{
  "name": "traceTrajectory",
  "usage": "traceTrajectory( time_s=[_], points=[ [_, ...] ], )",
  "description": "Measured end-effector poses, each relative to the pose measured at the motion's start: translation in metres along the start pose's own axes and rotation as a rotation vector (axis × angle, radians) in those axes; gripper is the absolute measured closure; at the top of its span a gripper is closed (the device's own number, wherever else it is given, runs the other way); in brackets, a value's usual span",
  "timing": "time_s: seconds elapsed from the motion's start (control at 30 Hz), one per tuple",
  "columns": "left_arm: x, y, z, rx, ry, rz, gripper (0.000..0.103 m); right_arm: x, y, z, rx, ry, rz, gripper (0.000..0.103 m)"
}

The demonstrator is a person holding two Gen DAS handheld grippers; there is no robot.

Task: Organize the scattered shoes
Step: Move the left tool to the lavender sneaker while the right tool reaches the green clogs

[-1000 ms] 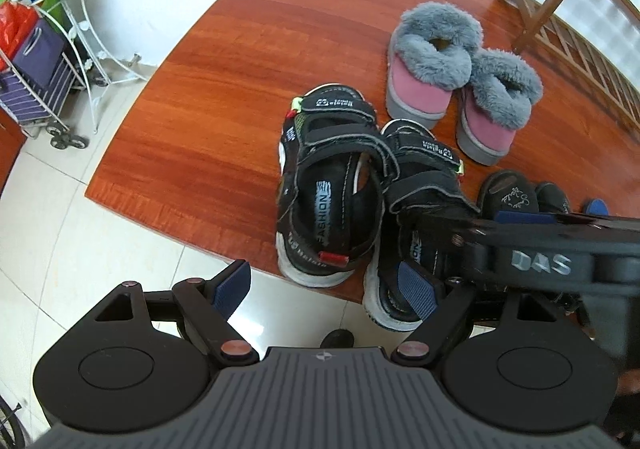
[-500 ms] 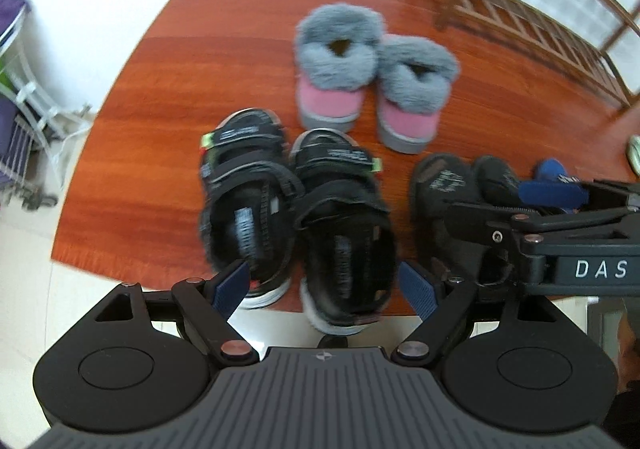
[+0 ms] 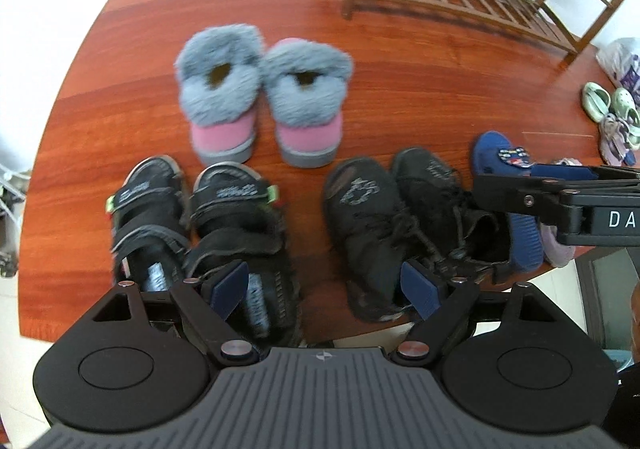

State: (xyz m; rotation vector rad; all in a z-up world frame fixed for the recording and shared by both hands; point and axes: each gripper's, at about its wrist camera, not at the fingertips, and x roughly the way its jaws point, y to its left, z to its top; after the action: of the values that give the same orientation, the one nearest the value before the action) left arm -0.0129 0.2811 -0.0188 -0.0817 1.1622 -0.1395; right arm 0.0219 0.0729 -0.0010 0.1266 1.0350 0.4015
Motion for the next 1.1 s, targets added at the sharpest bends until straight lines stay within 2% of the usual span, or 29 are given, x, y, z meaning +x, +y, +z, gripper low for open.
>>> traceTrajectory(
  time_s=[0.53, 0.67, 0.83, 1.1],
  points=[
    [0.030, -0.085, 0.046, 0.121, 0.019, -0.067, 0.017, -0.030, -0.108, 0.004, 0.143, -0.039, -0.108, 0.007],
    [0.040, -0.110, 0.055, 0.131, 0.022, -0.077, 0.017, -0.038, -0.146, 0.006, 0.171, -0.046, -0.141, 0.007],
    [0.052, -0.140, 0.065, 0.126, 0.027, -0.086, 0.017, -0.048, -0.187, 0.008, 0.191, -0.052, -0.175, 0.007],
    [0.074, -0.192, 0.073, 0.073, 0.057, -0.124, 0.016, -0.069, -0.278, 0.012, 0.215, -0.048, -0.241, 0.007]
  ],
)
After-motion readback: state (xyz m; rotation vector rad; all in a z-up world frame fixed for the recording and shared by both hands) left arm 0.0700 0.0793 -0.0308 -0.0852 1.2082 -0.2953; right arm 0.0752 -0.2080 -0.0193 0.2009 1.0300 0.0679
